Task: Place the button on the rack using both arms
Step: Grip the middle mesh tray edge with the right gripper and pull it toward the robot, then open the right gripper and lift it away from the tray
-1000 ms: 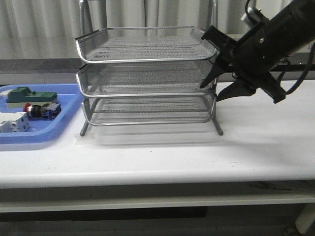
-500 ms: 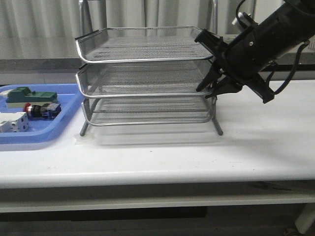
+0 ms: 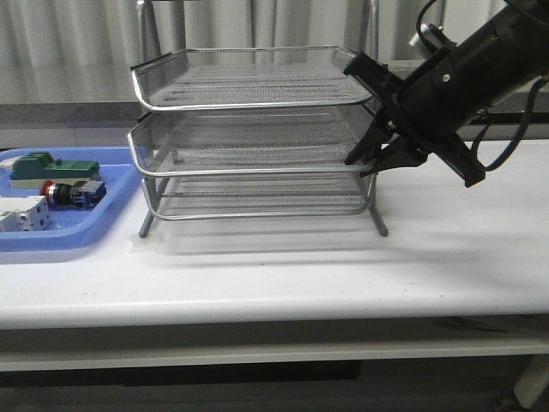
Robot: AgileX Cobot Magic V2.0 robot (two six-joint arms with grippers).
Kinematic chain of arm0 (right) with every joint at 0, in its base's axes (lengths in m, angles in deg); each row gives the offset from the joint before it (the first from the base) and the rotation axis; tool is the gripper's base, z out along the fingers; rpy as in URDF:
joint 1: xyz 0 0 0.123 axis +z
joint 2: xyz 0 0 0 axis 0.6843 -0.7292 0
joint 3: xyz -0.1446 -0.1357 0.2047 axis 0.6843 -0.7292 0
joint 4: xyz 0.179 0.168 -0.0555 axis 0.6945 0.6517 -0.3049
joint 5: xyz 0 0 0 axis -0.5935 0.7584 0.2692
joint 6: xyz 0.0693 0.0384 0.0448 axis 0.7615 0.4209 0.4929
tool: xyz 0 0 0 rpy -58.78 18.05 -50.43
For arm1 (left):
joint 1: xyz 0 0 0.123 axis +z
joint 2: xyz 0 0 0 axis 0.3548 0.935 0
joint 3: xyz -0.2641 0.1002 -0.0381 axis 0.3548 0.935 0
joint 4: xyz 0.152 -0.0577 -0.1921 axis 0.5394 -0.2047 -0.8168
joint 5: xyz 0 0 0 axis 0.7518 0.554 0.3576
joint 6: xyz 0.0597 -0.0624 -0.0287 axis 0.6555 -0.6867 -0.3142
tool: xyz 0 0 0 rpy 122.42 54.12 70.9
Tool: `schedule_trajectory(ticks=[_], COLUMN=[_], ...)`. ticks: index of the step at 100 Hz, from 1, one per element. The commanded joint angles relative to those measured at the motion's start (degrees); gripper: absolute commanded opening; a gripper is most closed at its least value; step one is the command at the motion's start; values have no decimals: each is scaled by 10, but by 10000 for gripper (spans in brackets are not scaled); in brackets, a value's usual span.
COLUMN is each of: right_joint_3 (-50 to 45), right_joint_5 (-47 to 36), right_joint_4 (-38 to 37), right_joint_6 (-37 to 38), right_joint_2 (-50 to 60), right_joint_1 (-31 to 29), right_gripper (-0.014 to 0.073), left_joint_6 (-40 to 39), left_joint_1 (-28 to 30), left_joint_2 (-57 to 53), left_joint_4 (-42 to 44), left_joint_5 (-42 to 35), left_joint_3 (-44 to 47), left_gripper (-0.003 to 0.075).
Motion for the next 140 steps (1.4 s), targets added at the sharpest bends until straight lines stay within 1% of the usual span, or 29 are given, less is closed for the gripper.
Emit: schedule_trajectory(ticks=[1, 12, 46, 60, 75, 82, 89, 96, 101, 108, 113, 120, 140], right_joint_3=[-21, -61, -183, -215, -225, -225, -225, -225, -225, -225, -225, -225, -225], right_joint_5=[21, 10, -20, -31, -36, -36, -36, -36, -35, -34, -34, -34, -29], right_joint_4=[-50, -70, -73, -73, -72, -73, -76, -86, -93, -102, -108, -123, -165], right_joint_6=[-10, -10, -11, -11, -11, -11, -12, -12, -12, -12, -12, -12, -12], right_joint_2=[40, 73, 162, 184, 190, 190, 191, 191, 191, 191, 191, 198, 250], right_joint_1=[0, 5, 30, 46, 50, 50, 50, 50, 50, 50, 50, 50, 50], right_gripper=[-40, -40, -40, -40, -30, 14, 91, 194, 288, 397, 450, 481, 480], left_joint_6=[-5, -5, -5, -5, -5, -5, -5, -5, -5, -5, -5, -5, -5], left_joint_1=[-4, -4, -4, -4, -4, -4, -4, -4, -4, -4, -4, -4, -4], left_joint_2=[-18, -18, -18, -18, -18, -18, -18, -18, -18, -18, -18, -18, -18], left_joint_4=[-2, -2, -2, -2, -2, -2, -2, -2, -2, -2, -2, -2, -2], left_joint_5=[-44, -44, -44, -44, -44, -44, -44, -44, -44, -44, -44, -44, -44], left_joint_3=[20, 20, 20, 20, 20, 20, 20, 20, 20, 20, 20, 20, 20], left_gripper=[-20, -20, -20, -20, -20, -20, -20, -20, -20, -20, -20, -20, -20])
